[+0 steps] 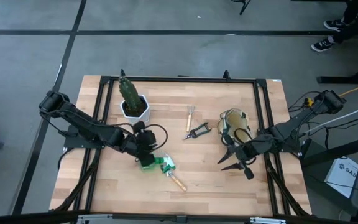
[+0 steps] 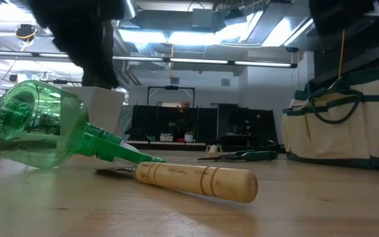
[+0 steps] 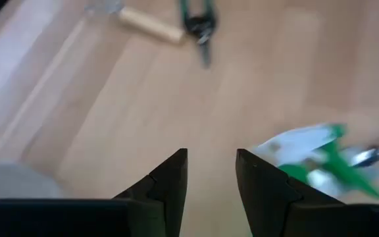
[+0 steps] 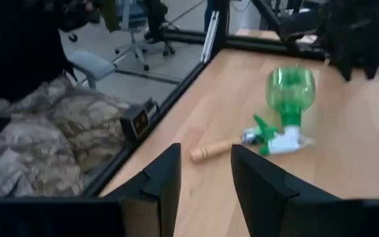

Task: Pick & Place Garden tools in Gardening bag
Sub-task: Adjust the cactus pot

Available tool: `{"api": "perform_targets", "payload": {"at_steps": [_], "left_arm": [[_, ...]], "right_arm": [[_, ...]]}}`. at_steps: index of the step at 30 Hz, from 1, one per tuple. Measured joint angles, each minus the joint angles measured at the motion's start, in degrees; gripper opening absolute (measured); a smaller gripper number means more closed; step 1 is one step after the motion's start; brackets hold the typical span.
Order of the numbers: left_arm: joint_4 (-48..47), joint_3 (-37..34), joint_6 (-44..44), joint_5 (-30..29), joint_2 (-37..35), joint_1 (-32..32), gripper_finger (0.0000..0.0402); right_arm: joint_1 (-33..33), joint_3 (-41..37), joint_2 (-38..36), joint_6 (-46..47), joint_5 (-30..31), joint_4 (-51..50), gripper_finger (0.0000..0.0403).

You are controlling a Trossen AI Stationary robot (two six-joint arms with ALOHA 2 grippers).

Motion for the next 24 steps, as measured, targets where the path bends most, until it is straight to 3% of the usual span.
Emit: {"api": "perform_targets", "payload": {"at_steps": [6, 24], "left_arm": [[-3.61, -1.71, 0.04, -2.58, 1.32, 3.40, 0.0100], [-4.77, -11.60, -2.70, -10.14, 2.41, 19.39, 0.0006]], "right_arm": [[-0.06, -3.49, -1.57, -1.83, -0.12, 0.96, 0.0137], [-3.88, -3.53, -1.59, -5.46, -0.48, -3.28, 0.0137]]}}
